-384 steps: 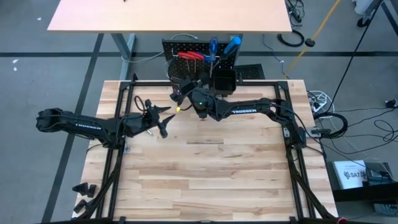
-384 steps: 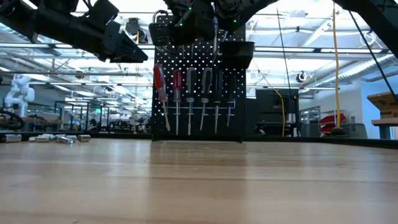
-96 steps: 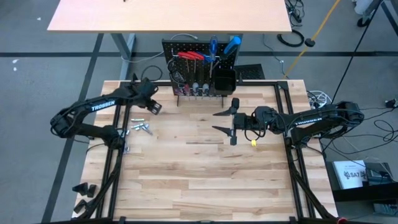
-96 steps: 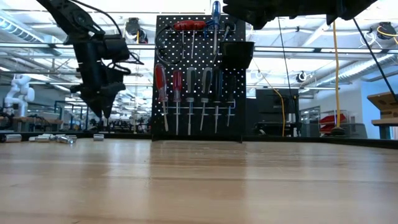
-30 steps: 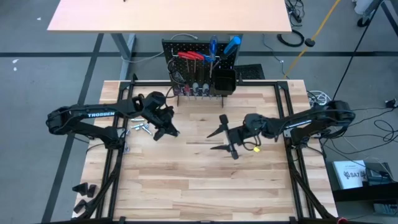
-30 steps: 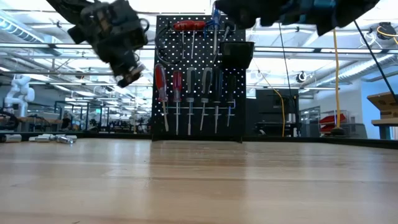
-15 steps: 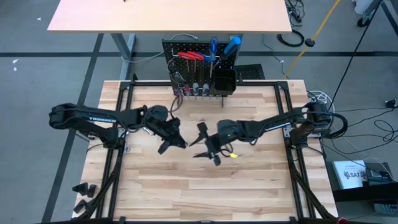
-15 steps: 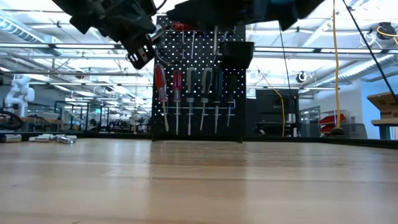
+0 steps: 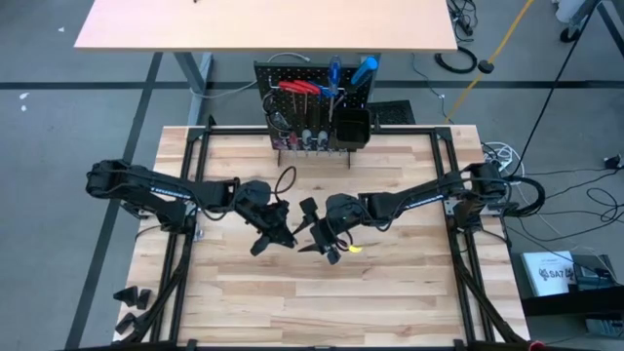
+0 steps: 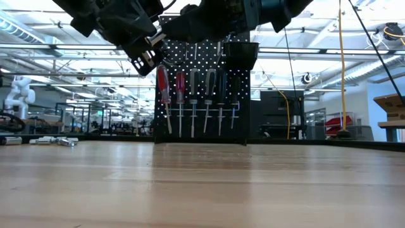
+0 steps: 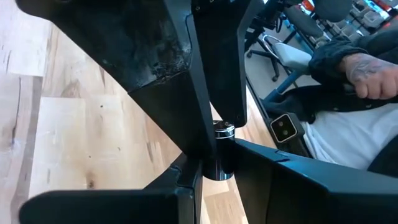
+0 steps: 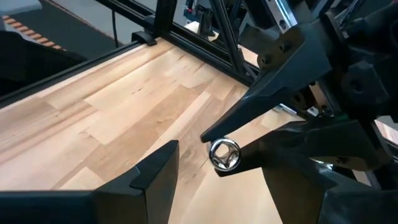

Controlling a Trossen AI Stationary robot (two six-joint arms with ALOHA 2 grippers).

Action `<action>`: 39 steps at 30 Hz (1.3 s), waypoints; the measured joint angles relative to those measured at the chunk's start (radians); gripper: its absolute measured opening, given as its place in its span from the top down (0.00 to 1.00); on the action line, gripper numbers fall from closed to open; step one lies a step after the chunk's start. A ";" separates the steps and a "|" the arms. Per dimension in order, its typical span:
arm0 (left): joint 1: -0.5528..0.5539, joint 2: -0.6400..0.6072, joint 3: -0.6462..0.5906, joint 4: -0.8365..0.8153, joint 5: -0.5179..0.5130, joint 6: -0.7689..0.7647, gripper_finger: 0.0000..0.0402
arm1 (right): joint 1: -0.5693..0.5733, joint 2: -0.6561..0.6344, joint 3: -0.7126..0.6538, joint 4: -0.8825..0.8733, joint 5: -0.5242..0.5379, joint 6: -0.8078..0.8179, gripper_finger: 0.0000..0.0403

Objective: Hang tools onto peg board
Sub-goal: Put the socket wrench into the black bin on the peg board

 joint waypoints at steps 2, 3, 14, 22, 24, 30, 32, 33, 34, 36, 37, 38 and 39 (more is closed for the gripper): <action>-0.001 0.000 0.000 0.003 -0.008 0.000 0.83 | 0.003 0.000 0.000 0.001 0.004 -0.015 0.49; -0.001 0.000 0.000 0.004 -0.008 0.000 0.83 | 0.004 -0.001 0.000 0.001 0.006 -0.018 0.50; 0.001 -0.001 0.001 0.025 -0.051 0.002 0.83 | 0.004 -0.003 0.000 0.008 0.027 -0.044 0.75; 0.004 0.001 -0.002 0.063 0.011 0.000 0.83 | 0.010 -0.008 0.002 -0.024 0.103 -0.070 0.86; 0.004 0.001 -0.002 0.064 0.011 0.000 0.83 | 0.010 -0.008 0.002 -0.021 0.108 -0.070 0.86; 0.005 -0.002 0.004 0.003 -0.038 0.003 0.73 | 0.007 -0.053 -0.002 -0.108 0.152 -0.073 0.86; 0.009 -0.005 0.006 -0.020 -0.035 0.004 0.68 | 0.009 -0.087 -0.003 -0.168 0.198 -0.069 0.86; 0.011 -0.005 0.004 -0.041 -0.012 0.003 0.66 | 0.009 -0.107 -0.003 -0.207 0.233 -0.069 0.86; 0.012 -0.004 0.002 -0.049 -0.004 0.007 0.64 | 0.006 -0.126 -0.003 -0.243 0.254 -0.069 0.86; 0.017 -0.004 0.002 -0.051 0.008 0.033 0.62 | 0.003 -0.157 -0.003 -0.298 0.310 -0.059 0.86; 0.025 -0.005 0.003 -0.062 0.006 0.053 0.61 | 0.003 -0.172 -0.003 -0.333 0.340 -0.051 0.86; 0.034 -0.007 0.004 -0.091 0.003 0.076 0.61 | 0.005 -0.189 -0.003 -0.362 0.368 -0.043 0.86; 0.042 -0.010 0.003 -0.133 -0.005 0.095 0.61 | 0.007 -0.208 -0.003 -0.393 0.394 -0.038 0.86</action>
